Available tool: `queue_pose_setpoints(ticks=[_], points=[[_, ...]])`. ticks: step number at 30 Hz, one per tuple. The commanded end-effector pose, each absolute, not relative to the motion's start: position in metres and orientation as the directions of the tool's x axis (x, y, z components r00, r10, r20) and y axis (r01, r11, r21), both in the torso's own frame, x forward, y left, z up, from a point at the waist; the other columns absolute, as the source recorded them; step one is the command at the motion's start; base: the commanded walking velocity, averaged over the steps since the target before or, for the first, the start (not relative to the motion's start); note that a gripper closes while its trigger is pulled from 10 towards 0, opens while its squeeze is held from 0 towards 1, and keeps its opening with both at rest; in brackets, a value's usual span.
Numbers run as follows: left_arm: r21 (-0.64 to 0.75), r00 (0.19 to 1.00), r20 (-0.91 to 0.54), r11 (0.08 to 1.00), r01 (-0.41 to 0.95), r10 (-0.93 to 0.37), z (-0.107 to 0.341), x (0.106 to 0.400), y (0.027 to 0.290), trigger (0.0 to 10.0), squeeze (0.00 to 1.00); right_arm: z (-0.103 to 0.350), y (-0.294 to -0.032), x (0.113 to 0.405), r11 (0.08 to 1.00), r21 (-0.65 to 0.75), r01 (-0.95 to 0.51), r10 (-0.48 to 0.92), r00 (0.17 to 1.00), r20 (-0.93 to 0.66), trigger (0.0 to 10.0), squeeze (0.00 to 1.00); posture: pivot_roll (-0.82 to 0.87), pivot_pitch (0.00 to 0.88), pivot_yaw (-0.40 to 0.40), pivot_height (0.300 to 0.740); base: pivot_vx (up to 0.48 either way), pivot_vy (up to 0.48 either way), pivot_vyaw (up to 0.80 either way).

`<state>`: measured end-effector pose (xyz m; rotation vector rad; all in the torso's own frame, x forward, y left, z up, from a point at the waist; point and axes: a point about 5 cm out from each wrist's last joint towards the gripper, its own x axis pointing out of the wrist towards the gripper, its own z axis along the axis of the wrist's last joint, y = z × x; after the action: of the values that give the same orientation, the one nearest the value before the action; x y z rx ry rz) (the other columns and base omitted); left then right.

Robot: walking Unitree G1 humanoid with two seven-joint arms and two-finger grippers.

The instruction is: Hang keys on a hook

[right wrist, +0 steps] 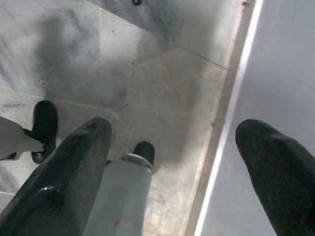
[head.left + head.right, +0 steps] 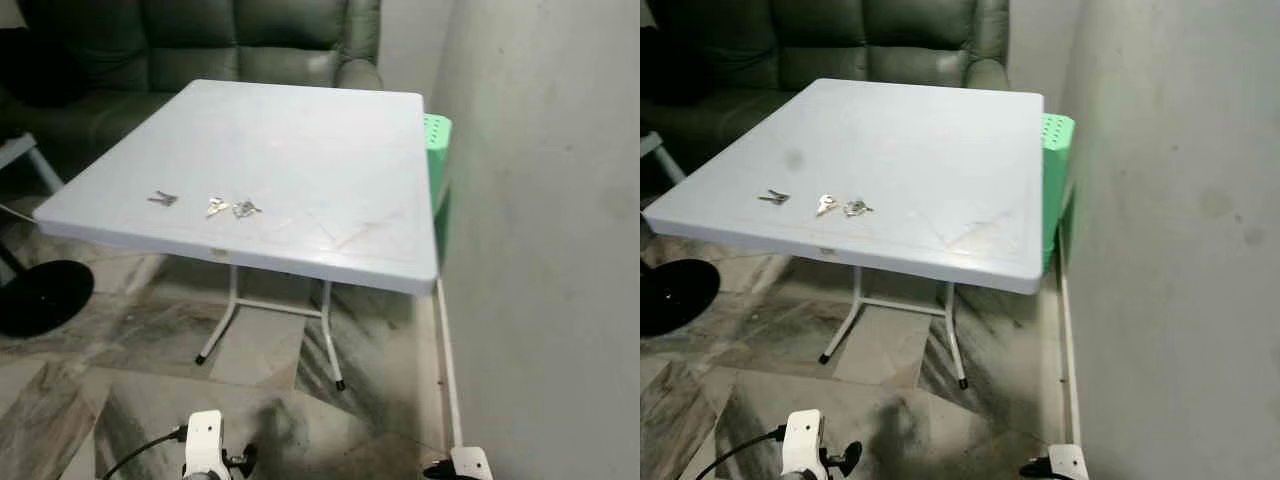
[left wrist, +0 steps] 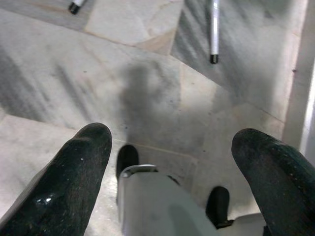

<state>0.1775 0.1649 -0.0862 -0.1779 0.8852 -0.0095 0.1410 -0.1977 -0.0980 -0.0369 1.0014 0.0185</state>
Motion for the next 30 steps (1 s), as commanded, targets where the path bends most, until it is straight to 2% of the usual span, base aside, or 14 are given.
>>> queue_pose_setpoints(ticks=[1, 30], points=[[-0.155, 0.637, -0.768, 0.984, -0.083, -0.068, -0.0852, 0.1791, 0.1711, 10.0, 0.0, -0.0979, -0.1947, 0.142, 1.0, -0.006, -0.026, 0.009, 0.544, -0.839, 10.0, 0.0, -0.01, 0.0, -0.018, 0.74, 0.0, 0.405, 0.0], [-0.165, 0.632, -0.772, 0.981, -0.099, -0.067, -0.0871, 0.175, 0.1698, 10.0, 0.0, -0.0996, -0.1988, 0.1346, 1.0, -0.002, -0.022, 0.01, 0.534, -0.846, 10.0, 0.0, 0.0, 0.0, -0.037, 0.74, 0.0, 0.351, 0.0]])
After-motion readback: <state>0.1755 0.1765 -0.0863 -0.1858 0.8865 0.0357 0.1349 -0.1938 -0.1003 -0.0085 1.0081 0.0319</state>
